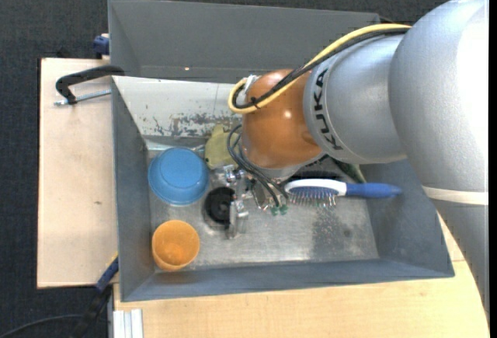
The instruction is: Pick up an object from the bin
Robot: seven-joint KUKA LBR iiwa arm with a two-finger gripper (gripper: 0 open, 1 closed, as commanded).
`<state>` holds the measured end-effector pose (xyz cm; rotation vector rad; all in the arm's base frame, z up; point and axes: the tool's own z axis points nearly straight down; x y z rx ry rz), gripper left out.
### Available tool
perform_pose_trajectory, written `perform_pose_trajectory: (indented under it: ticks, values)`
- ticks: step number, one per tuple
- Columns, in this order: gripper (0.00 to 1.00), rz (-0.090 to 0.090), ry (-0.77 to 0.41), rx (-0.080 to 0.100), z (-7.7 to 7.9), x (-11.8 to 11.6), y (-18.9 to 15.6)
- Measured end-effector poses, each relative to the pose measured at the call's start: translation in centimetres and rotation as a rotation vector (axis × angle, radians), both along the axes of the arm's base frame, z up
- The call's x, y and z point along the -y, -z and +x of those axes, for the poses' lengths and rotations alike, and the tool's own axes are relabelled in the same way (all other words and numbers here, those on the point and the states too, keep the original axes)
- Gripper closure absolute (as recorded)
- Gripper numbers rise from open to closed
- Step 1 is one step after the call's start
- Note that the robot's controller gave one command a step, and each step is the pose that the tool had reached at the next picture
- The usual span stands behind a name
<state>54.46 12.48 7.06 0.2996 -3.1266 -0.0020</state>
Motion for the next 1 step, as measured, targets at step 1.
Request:
perform_pose_trajectory:
  ticks: [1]
  values:
    - [1.00, 0.003, -0.050, 0.015, -1.77, -1.35, -14.75]
